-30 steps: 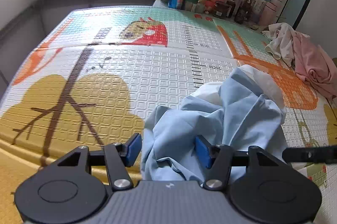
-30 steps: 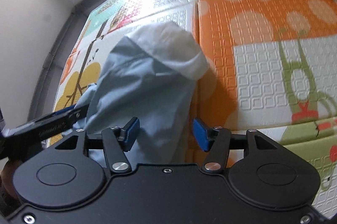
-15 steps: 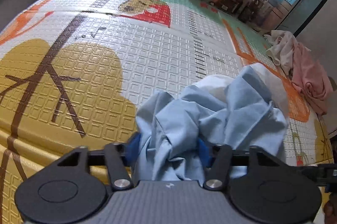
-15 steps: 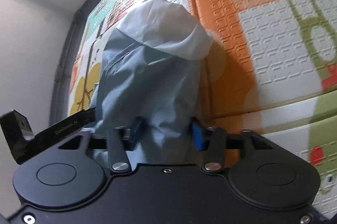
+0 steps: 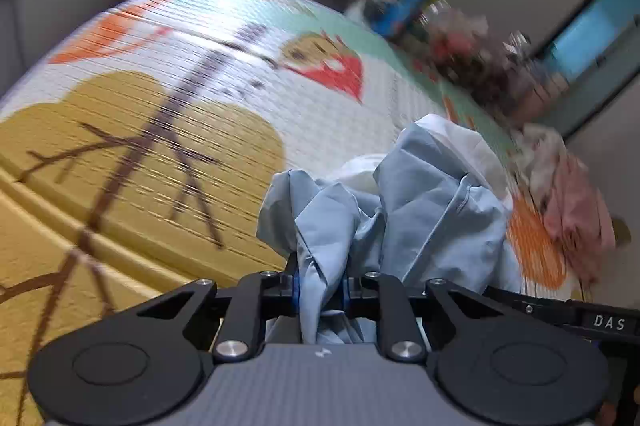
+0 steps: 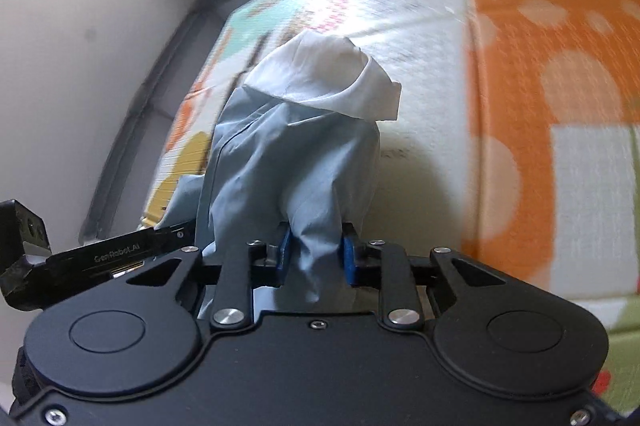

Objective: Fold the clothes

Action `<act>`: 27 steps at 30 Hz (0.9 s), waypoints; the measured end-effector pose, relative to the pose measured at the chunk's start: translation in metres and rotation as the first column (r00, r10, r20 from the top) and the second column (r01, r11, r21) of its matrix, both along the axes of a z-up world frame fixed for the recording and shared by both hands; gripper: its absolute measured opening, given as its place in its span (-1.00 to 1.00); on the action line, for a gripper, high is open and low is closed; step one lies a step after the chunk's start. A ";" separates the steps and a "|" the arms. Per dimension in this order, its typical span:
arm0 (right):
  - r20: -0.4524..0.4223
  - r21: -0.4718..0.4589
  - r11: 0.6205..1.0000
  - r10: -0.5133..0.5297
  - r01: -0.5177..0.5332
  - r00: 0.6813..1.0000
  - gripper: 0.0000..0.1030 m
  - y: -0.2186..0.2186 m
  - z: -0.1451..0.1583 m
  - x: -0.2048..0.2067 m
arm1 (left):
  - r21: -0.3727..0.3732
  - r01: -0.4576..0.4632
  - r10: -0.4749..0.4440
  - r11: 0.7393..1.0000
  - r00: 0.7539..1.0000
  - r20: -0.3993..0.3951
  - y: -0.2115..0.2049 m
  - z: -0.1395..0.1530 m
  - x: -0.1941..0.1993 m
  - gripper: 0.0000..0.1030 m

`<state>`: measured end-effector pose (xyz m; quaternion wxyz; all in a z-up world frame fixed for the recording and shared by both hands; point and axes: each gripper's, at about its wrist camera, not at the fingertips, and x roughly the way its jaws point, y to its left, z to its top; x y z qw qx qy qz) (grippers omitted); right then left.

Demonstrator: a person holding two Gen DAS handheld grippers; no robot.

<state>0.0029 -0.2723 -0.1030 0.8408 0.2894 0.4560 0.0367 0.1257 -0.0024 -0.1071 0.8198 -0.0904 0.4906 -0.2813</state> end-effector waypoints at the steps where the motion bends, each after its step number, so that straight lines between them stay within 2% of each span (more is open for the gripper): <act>1: 0.010 -0.006 1.000 0.018 -0.018 1.000 -0.57 0.006 0.004 0.005 | 0.000 -0.020 0.020 1.000 1.000 0.010 0.006 0.004 -0.001 -0.63; 4: 0.040 -0.020 0.997 0.073 -0.073 0.996 -0.57 0.024 0.013 0.018 | 0.001 -0.079 0.079 0.997 0.996 0.029 0.024 0.013 -0.003 -0.63; 11: 0.078 -0.038 0.980 0.197 -0.195 0.977 -0.57 0.067 0.027 0.048 | 0.014 -0.195 0.195 0.981 0.981 0.000 0.059 0.010 -0.007 -0.63; 15: 0.025 -0.052 0.972 0.232 -0.230 0.972 -0.57 0.087 0.013 0.062 | 0.024 -0.259 0.260 0.966 0.966 -0.016 0.079 0.009 -0.009 -0.61; 17: -0.020 -0.072 0.968 0.241 -0.242 0.970 -0.57 0.095 0.001 0.067 | 0.033 -0.273 0.275 0.961 0.960 -0.055 0.082 -0.004 -0.010 -0.60; 19: -0.050 -0.097 0.963 0.248 -0.252 0.967 -0.57 0.099 -0.011 0.070 | 0.042 -0.288 0.291 0.957 0.952 -0.091 0.084 -0.020 -0.008 -0.54; 23: -0.061 -0.128 0.957 0.255 -0.261 0.965 -0.54 0.099 -0.027 0.069 | 0.043 -0.294 0.297 0.955 0.949 -0.109 0.084 -0.035 -0.006 -0.34; 27: -0.073 -0.114 0.962 0.241 -0.249 0.968 -0.35 0.090 -0.032 0.070 | 0.048 -0.277 0.280 0.960 0.954 -0.103 0.083 -0.036 -0.003 -0.27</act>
